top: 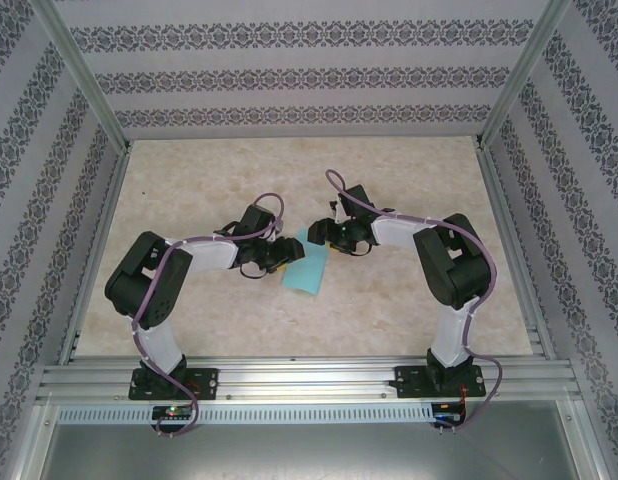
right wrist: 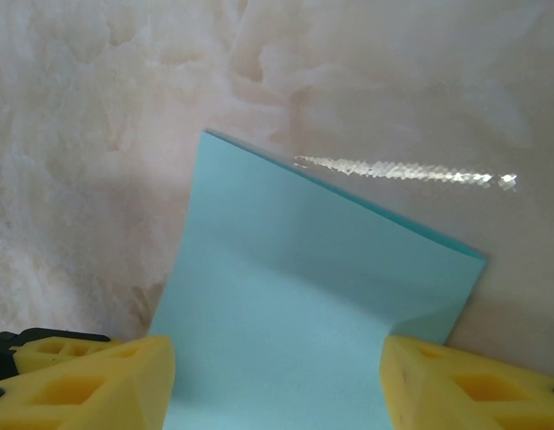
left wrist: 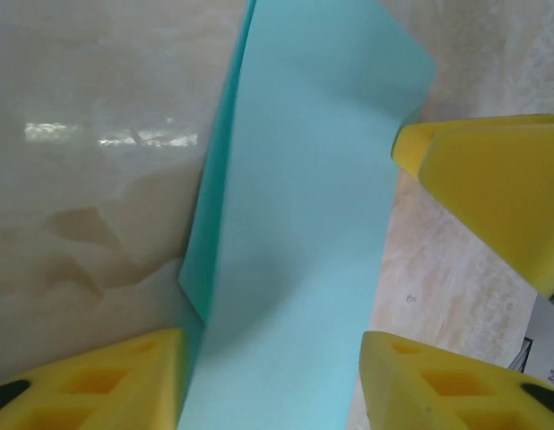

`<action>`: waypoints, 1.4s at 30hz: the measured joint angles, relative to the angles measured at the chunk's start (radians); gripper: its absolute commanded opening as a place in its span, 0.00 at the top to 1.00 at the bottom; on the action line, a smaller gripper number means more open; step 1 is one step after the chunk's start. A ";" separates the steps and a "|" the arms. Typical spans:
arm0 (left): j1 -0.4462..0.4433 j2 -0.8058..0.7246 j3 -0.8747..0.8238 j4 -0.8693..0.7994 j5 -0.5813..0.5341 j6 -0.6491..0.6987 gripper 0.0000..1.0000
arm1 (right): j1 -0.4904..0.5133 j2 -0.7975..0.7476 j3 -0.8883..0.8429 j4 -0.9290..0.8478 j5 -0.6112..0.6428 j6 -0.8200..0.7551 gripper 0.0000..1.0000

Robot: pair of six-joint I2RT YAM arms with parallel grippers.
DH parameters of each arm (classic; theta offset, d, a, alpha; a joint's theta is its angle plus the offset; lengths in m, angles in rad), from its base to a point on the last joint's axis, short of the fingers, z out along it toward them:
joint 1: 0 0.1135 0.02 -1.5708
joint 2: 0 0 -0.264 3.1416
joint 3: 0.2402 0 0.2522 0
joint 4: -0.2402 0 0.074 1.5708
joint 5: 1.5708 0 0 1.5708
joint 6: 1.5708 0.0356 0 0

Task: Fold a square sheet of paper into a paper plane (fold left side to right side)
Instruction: Third fold the triangle at the center of the table.

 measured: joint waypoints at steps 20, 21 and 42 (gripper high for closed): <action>-0.002 -0.047 0.000 -0.022 -0.011 0.002 0.52 | 0.000 0.000 0.002 -0.005 0.000 -0.026 0.35; -0.002 -0.053 0.000 -0.022 -0.011 0.002 0.52 | 0.000 0.000 0.002 -0.005 0.000 -0.026 0.35; -0.005 -0.060 -0.012 -0.029 -0.029 0.010 0.85 | 0.000 0.000 0.009 -0.008 -0.010 -0.056 0.30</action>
